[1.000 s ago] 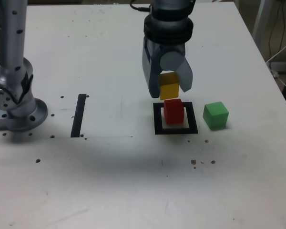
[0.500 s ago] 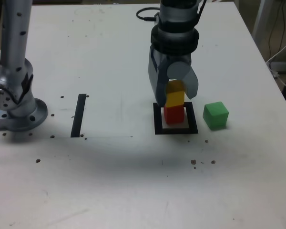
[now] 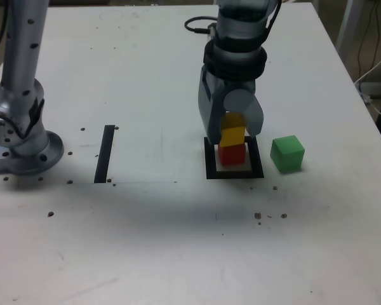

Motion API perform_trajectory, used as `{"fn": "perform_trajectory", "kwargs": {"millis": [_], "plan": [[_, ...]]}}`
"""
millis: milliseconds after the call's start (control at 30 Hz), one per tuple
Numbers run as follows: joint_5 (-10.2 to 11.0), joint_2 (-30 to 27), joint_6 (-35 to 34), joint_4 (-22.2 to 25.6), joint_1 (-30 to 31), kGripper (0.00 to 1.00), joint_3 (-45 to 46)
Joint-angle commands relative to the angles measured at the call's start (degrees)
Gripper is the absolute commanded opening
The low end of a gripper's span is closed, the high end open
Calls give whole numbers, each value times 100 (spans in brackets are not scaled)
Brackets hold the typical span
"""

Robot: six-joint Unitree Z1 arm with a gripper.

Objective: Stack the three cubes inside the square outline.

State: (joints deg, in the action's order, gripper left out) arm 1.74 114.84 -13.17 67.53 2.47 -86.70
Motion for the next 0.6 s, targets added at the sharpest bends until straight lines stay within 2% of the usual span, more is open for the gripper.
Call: {"fn": "perform_trajectory", "kwargs": {"millis": [0, 267, 467, 567], "plan": [[5, 12, -11, -4, 1, 50, -8], [7, -59, -5, -103, -10, 69, 18], [-1, -90, -2, -146, -10, 94, 62], [-2, -173, -2, -86, -10, 99, 47]]}}
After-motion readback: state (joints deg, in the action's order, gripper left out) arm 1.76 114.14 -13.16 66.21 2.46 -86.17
